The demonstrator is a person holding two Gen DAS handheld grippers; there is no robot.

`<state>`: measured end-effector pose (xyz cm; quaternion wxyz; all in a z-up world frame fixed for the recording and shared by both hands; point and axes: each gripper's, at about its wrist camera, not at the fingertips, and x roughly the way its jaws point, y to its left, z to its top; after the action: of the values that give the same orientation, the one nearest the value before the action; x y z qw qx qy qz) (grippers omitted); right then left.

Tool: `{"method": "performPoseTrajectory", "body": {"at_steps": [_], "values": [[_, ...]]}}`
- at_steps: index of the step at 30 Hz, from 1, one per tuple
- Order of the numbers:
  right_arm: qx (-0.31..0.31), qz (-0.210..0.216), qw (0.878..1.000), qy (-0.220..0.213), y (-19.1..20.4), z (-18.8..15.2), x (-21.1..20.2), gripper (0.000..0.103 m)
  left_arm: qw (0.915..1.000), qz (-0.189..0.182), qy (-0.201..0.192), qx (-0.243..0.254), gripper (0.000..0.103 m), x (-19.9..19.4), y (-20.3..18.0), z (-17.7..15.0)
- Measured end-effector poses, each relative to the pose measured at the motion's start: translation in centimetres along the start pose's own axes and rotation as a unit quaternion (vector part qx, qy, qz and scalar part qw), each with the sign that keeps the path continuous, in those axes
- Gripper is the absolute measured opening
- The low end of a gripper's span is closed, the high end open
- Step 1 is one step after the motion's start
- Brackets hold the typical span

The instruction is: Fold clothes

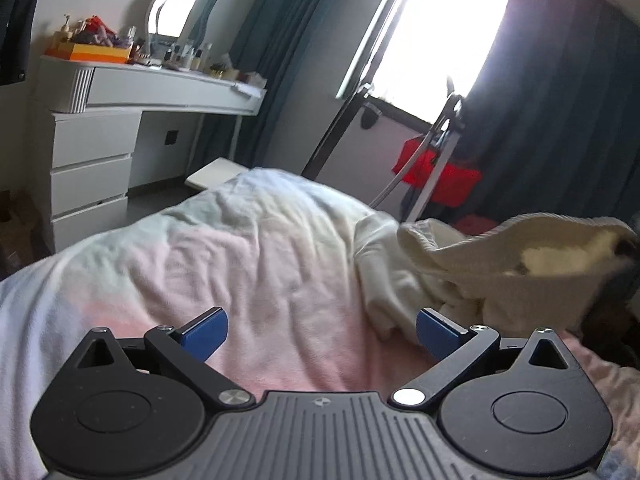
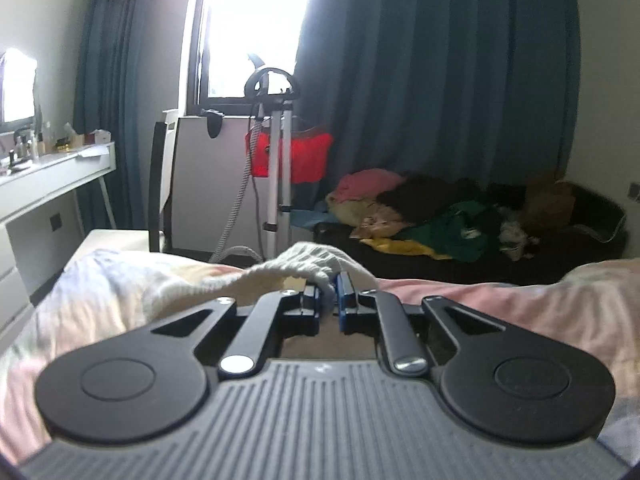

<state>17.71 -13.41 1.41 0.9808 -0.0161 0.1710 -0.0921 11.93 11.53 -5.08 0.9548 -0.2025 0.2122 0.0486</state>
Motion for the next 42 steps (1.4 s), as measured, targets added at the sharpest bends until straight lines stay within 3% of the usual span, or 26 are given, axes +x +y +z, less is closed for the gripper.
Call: {"method": "performPoseTrajectory", "body": {"at_steps": [5,9,14,18,21,23,25,26,27,28,31,36,40,42], "values": [[0.058,0.018,0.998,0.014,-5.8,-2.6,-7.8,0.010,0.9985,-0.035,0.017,-0.039,0.102,-2.2,1.4,0.6],[0.096,0.029,0.993,0.058,-8.8,-6.1,-12.2,0.009,0.9981,-0.044,0.025,-0.036,0.102,-3.8,1.3,0.3],[0.184,0.059,0.972,0.134,-12.6,-12.1,-11.3,0.010,0.9957,-0.071,0.059,-0.006,0.102,-4.5,-0.5,-0.9],[0.189,0.068,0.971,0.129,-14.6,-15.5,-10.6,0.012,0.9924,-0.085,0.079,0.040,0.102,-3.7,-2.7,-2.6],[0.191,0.080,0.969,0.132,-16.0,-17.1,-10.8,0.013,0.9895,-0.091,0.102,0.047,0.102,-2.2,-3.8,-3.8],[0.208,0.102,0.962,0.148,-17.0,-18.0,-10.8,0.014,0.9879,-0.098,0.114,0.039,0.102,-1.3,-4.4,-4.3],[0.250,0.144,0.945,0.156,-18.2,-18.5,-11.2,0.033,0.9852,-0.107,0.130,0.032,0.102,-0.3,-4.9,-4.8],[0.273,0.159,0.936,0.153,-18.6,-18.5,-11.4,0.063,0.9838,-0.112,0.136,0.036,0.102,0.1,-5.3,-5.2],[0.293,0.168,0.930,0.144,-19.1,-18.5,-11.8,0.085,0.9823,-0.117,0.141,0.041,0.102,0.6,-5.7,-5.6],[0.310,0.174,0.926,0.129,-19.7,-18.4,-12.2,0.088,0.9809,-0.121,0.145,0.048,0.102,1.0,-6.1,-6.0],[0.348,0.186,0.914,0.093,-21.1,-18.1,-12.4,0.086,0.9793,-0.118,0.155,0.056,0.101,2.6,-6.9,-6.9],[0.410,0.166,0.894,0.074,-23.5,-18.9,-8.6,0.088,0.9764,-0.127,0.170,0.039,0.096,5.1,-7.4,-7.6],[0.435,0.179,0.879,0.079,-22.9,-19.7,-4.7,0.085,0.9738,-0.115,0.187,0.059,0.077,6.4,-7.9,-8.6],[0.419,0.191,0.884,0.081,-21.8,-19.8,-3.7,0.071,0.9756,-0.094,0.187,0.065,0.066,6.8,-8.0,-8.9]]}}
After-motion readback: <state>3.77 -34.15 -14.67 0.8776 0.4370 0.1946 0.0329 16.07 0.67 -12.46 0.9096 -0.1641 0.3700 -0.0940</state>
